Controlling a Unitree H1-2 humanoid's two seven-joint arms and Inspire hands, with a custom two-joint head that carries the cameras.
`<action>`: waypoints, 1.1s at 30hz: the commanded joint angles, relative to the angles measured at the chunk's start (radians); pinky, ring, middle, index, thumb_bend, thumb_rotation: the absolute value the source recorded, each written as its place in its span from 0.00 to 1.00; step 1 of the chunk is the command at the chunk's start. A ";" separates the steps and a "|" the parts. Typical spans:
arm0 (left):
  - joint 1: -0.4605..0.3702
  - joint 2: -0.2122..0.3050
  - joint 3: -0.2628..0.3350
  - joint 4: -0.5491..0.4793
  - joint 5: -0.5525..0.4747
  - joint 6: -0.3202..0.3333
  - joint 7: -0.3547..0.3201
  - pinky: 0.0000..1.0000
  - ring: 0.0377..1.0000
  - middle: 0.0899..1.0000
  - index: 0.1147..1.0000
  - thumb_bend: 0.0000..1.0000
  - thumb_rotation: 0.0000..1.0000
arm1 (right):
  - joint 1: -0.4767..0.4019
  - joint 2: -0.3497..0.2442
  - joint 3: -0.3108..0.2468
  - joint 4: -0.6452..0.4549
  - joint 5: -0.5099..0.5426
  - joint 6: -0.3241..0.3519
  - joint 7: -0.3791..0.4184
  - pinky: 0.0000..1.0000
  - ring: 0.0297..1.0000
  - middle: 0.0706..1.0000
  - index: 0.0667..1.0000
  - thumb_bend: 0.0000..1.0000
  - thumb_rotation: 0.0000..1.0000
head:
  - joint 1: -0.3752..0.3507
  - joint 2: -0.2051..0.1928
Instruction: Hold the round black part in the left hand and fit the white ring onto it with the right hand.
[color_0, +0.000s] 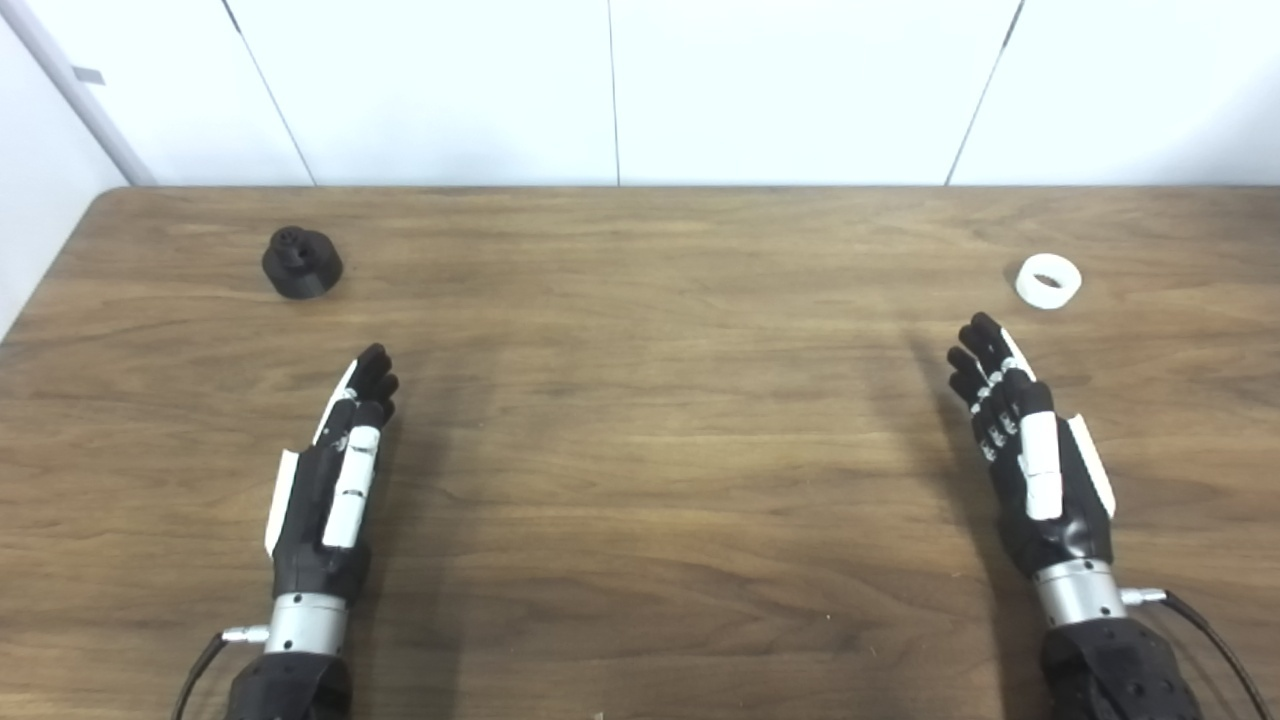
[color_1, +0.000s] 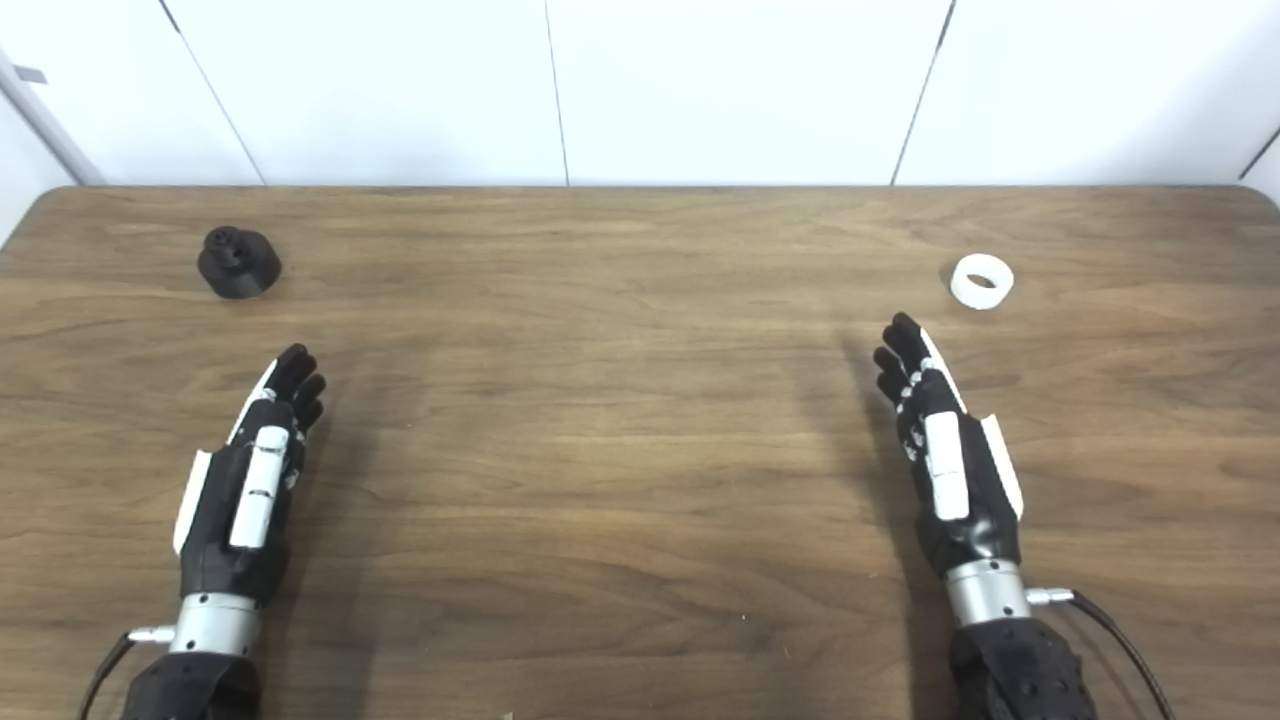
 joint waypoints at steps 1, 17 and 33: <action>0.031 -0.011 -0.003 0.009 -0.002 -0.011 -0.005 0.99 0.96 0.96 0.95 0.45 0.79 | 0.054 0.015 0.000 0.035 0.008 -0.004 -0.006 0.95 0.94 0.95 0.93 0.59 0.98 | 0.001 0.001; 0.032 -0.009 -0.003 0.010 0.001 -0.017 -0.007 0.99 0.97 0.97 0.95 0.46 0.79 | 0.055 0.016 -0.001 0.033 0.012 -0.005 -0.005 0.94 0.94 0.95 0.94 0.58 0.98 | 0.008 -0.003; 0.030 -0.017 -0.004 0.016 0.008 -0.017 -0.001 1.00 0.96 0.96 0.94 0.46 0.79 | 0.052 0.009 -0.003 0.045 0.015 -0.012 0.001 0.95 0.93 0.95 0.94 0.61 0.97 | 0.029 -0.015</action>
